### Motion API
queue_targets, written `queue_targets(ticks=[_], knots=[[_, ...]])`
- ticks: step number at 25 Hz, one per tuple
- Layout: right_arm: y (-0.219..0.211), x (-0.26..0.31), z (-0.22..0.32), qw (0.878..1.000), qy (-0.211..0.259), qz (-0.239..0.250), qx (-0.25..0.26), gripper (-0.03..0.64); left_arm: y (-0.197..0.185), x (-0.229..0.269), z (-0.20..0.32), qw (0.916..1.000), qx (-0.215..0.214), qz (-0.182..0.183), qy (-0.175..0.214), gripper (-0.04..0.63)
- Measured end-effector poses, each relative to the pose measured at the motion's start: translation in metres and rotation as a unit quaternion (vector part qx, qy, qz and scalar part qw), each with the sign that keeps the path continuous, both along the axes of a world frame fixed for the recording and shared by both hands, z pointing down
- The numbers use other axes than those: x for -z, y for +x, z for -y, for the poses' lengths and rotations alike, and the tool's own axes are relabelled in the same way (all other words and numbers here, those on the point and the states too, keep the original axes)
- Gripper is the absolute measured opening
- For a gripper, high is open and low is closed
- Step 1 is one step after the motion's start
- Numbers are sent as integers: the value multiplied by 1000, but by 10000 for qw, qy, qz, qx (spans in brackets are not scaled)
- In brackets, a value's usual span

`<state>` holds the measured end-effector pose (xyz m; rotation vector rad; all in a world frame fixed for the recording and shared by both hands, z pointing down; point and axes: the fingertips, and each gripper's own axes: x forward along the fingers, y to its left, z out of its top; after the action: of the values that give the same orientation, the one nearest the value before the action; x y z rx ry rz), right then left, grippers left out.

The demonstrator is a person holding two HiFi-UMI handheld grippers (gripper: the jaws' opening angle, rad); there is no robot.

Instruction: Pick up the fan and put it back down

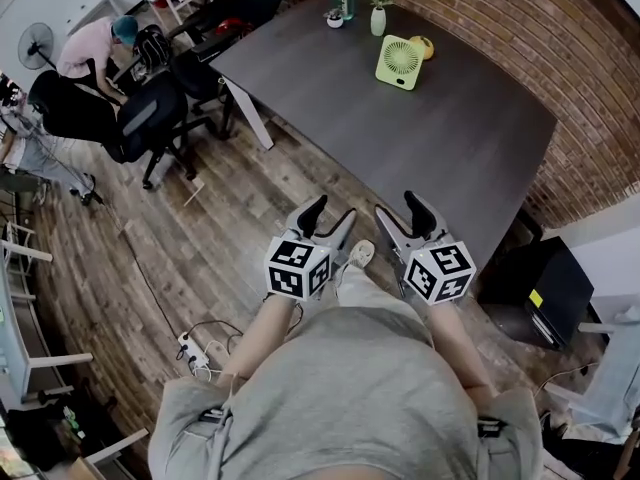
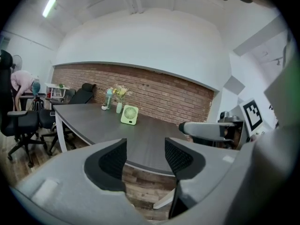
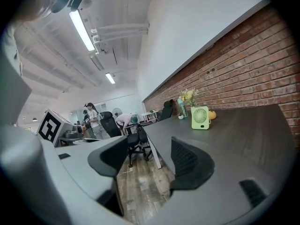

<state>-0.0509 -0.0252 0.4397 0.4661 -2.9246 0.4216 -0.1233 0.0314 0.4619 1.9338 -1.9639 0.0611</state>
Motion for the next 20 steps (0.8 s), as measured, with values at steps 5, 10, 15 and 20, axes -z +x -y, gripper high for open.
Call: queue_targets(ticks=[5, 10, 15, 20], knots=[[-30, 10, 58, 10000, 9, 0, -95, 273, -32, 4, 59, 9999, -120, 23, -80, 241], [-55, 15, 118, 9997, 14, -40, -225, 273, -60, 8, 118, 9997, -235, 20, -87, 241], [-79, 20, 168, 9995, 32, -88, -298, 273, -84, 10, 171, 9993, -353, 5, -104, 241], [-100, 21, 206, 9993, 60, -158, -321, 273, -101, 8, 213, 9987, -494, -26, -138, 243]])
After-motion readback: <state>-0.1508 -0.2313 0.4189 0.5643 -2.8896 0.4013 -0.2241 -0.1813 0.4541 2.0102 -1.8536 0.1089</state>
